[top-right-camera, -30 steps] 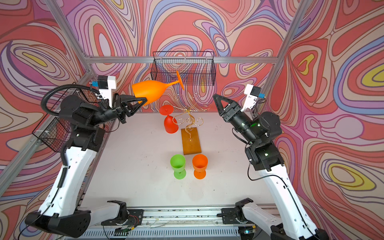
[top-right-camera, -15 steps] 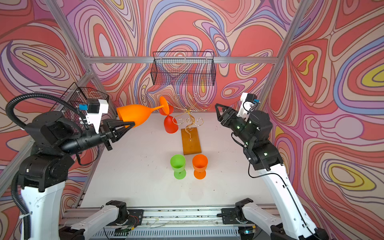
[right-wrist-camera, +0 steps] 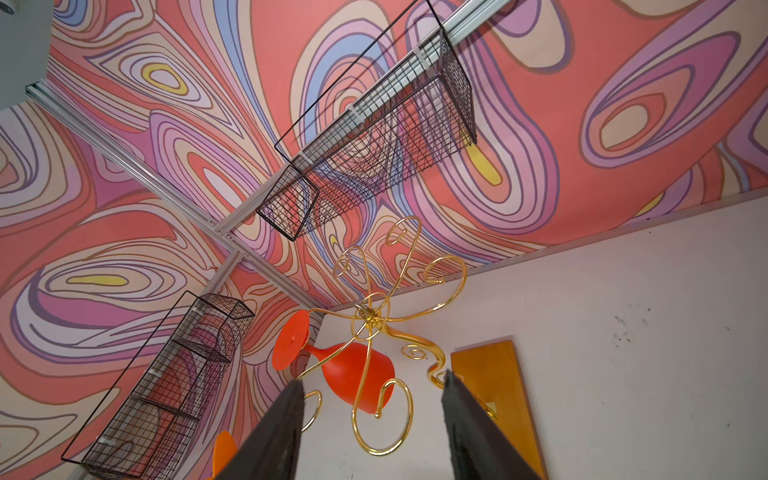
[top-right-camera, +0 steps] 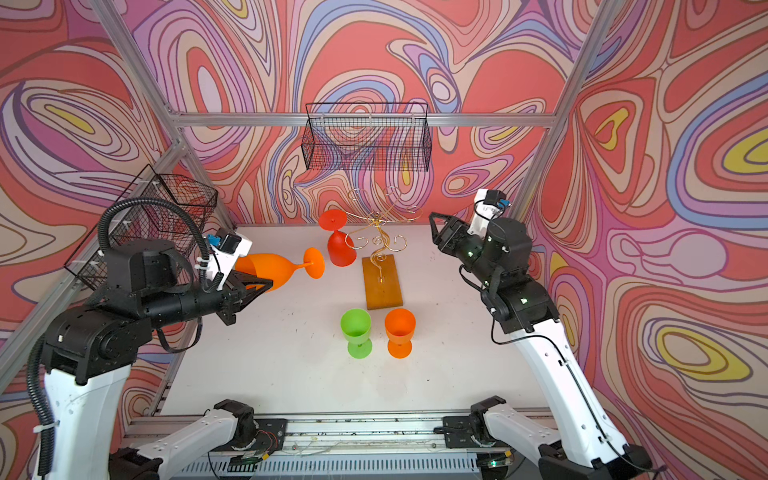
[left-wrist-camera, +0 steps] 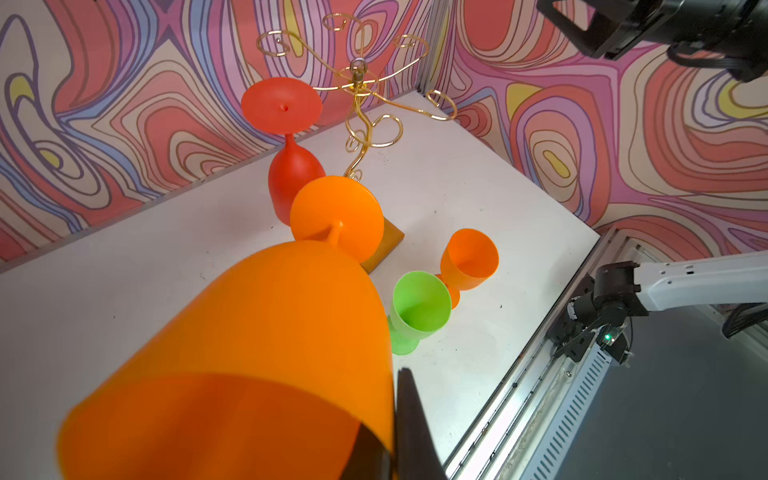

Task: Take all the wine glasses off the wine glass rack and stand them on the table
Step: 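Lower the orange glass toward the table beside the green glass with the left gripper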

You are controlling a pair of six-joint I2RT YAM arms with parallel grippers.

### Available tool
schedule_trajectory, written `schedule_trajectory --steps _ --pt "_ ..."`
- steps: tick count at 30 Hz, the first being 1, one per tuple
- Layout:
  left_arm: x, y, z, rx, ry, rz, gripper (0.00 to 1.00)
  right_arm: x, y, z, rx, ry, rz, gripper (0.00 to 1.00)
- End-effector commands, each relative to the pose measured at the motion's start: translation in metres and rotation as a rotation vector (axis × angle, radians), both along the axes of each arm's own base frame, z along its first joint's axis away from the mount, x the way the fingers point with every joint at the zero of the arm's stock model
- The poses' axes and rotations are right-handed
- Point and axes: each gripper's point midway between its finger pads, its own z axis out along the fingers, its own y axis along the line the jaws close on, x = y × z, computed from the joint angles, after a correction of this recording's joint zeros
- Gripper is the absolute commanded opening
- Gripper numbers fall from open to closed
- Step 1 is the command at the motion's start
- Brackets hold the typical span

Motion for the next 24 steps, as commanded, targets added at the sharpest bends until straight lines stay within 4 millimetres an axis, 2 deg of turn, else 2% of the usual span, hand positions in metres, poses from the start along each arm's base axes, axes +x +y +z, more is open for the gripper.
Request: schedule_trajectory --steps 1,10,16,24 --pt "-0.008 0.01 -0.032 0.094 0.096 0.023 0.0 0.006 -0.005 -0.011 -0.049 0.026 -0.029 0.56" --pt "0.016 -0.005 -0.111 0.354 0.287 -0.015 0.0 0.012 -0.007 -0.022 -0.073 0.056 -0.048 0.55" --pt "0.041 -0.007 -0.148 0.494 0.352 0.01 0.0 0.009 -0.013 -0.027 -0.088 0.063 -0.072 0.55" --pt "0.06 -0.024 -0.193 0.617 0.446 -0.013 0.0 0.007 -0.019 -0.032 -0.113 0.072 -0.1 0.55"
